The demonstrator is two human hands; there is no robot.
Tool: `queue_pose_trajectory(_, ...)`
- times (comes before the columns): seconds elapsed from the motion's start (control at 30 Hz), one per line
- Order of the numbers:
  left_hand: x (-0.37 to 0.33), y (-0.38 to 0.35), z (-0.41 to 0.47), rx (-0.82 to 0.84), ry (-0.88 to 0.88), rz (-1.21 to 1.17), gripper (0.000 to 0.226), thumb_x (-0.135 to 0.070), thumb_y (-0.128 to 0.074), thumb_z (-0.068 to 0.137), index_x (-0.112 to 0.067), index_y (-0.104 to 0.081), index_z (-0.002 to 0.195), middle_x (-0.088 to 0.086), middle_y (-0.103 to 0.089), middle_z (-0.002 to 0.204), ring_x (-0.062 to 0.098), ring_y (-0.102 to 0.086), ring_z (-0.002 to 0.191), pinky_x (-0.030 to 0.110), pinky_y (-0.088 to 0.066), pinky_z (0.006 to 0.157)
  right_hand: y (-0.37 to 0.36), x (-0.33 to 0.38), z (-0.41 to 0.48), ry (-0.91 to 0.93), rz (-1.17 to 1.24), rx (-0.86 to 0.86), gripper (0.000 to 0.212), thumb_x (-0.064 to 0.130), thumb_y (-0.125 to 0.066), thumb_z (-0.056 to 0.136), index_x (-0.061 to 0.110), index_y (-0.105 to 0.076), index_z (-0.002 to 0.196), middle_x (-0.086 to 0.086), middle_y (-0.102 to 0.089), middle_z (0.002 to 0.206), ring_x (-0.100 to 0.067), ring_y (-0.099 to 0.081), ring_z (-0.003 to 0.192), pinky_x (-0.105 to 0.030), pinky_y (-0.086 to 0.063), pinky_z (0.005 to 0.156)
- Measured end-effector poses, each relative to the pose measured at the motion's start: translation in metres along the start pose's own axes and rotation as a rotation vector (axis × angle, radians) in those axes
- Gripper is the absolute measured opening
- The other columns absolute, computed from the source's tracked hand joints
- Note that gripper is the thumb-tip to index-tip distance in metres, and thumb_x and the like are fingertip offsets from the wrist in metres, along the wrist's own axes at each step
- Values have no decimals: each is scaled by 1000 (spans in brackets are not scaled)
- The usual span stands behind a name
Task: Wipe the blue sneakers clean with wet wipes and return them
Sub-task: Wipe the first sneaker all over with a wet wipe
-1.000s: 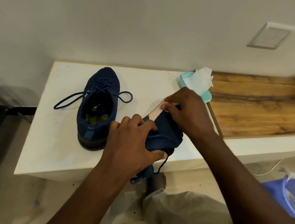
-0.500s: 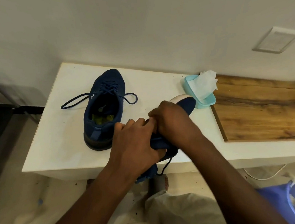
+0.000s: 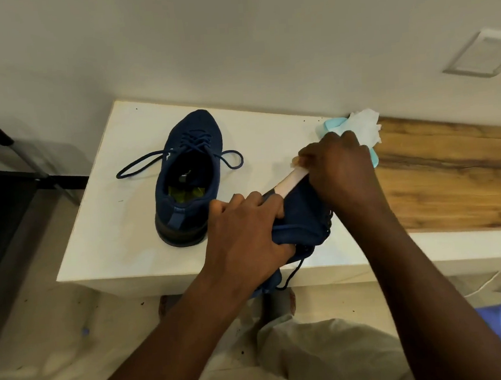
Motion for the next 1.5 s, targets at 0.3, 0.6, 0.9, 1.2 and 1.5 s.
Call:
queue_pose_trajectory(0.3,0,0,0,-6,-1,-9,31,-59,-62,70,-38,-52,91,-16,-52,82,12,-53,84,38,-35,80,-12,16,-4,85,50,55,27,23,-52,96,29,-68,116,-4,-61,107,-30,-53,101,-41,-45,77)
queue_pose_trajectory(0.6,-2,0,-1,-29,-9,4,30,-61,-59,73,-39,-50,91,-17,-49,81,10,-50,82,36,-33,79,-7,28,-15,97,152,65,22,34,-54,97,29,-75,104,-3,-65,97,-30,-51,99,-40,-41,75)
queue_pose_trajectory(0.9,-4,-2,-1,-11,-1,36,30,-60,-59,73,-40,-46,90,-19,-47,83,10,-49,83,34,-27,78,-5,42,-26,166,249,44,21,30,-54,95,30,-75,95,0,-63,89,-26,-53,91,-43,-40,74)
queue_pose_trajectory(1.2,6,0,3,-38,24,14,28,-54,-60,67,-39,-51,88,-16,-49,79,12,-51,79,37,-33,78,-11,22,-27,115,324,47,31,24,-46,96,14,-75,89,-8,-66,90,-27,-59,86,-39,-48,76)
queue_pose_trajectory(1.5,0,-5,5,-75,-13,33,30,-52,-65,63,-37,-47,82,-16,-45,72,11,-47,70,37,-34,73,-5,-20,-16,-142,559,-66,27,23,-51,98,15,-77,93,-3,-67,93,-21,-59,90,-33,-48,78)
Point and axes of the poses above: each hand's wrist, its own z-axis towards the middle knuckle, its own y-axis out of the back of the hand, x = y × z, the point moved 10 cm from there along z, towards the middle knuckle
